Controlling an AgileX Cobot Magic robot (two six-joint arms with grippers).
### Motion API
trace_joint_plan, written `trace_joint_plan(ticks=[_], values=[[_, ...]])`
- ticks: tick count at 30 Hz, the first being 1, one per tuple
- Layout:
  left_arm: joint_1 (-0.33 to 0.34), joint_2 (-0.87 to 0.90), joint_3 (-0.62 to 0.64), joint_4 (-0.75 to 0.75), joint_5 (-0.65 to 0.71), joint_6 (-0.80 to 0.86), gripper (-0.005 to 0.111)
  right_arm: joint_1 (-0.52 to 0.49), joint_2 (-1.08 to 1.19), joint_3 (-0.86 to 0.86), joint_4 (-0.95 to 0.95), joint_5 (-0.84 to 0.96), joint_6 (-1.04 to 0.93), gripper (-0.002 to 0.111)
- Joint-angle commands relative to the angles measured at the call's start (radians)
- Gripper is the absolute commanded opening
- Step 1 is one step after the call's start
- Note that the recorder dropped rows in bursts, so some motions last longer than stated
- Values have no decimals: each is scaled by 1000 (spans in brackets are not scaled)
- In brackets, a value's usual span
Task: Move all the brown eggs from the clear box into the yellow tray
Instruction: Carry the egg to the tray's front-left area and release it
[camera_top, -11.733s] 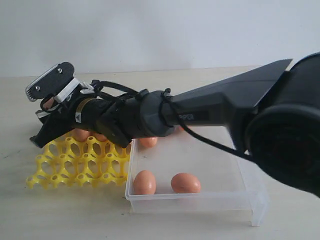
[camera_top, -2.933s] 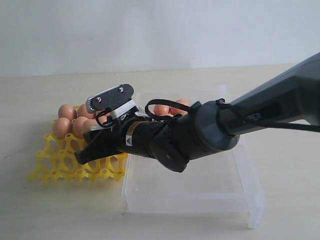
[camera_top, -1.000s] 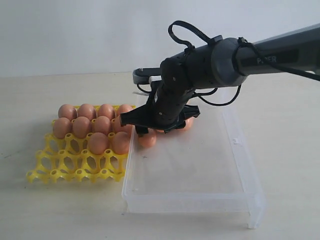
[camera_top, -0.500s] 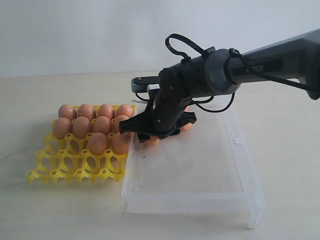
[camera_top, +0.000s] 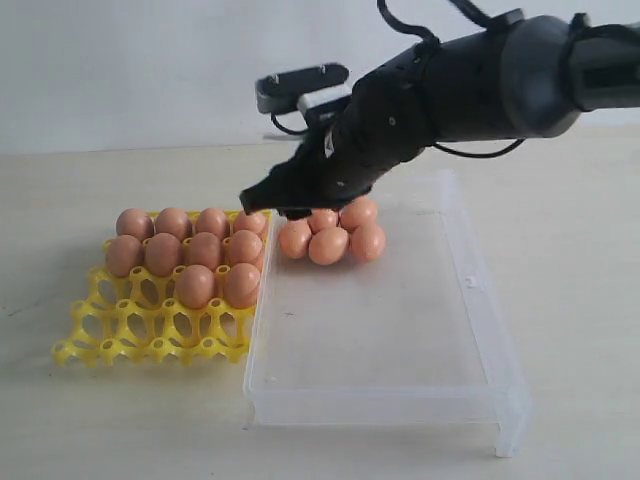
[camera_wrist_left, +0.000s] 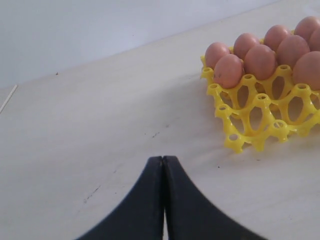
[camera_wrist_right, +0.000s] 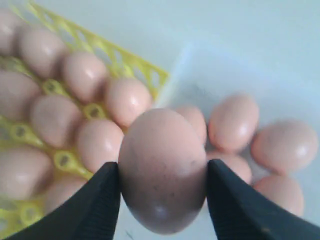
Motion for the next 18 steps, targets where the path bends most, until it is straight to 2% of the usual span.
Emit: trace_joint_plan(ticks=[1, 6, 9, 18], values=[[-6, -6, -4, 0, -6, -6, 0, 73, -42, 72, 42, -325, -165, 0], [-6, -6, -4, 0, -6, -6, 0, 151, 44, 74, 40, -600, -166, 0], [-6, -6, -4, 0, -6, -6, 0, 187, 110, 70, 29, -706, -166, 0], [-6, -6, -4, 0, -6, -6, 0, 222, 268, 0, 26, -723, -168, 0]])
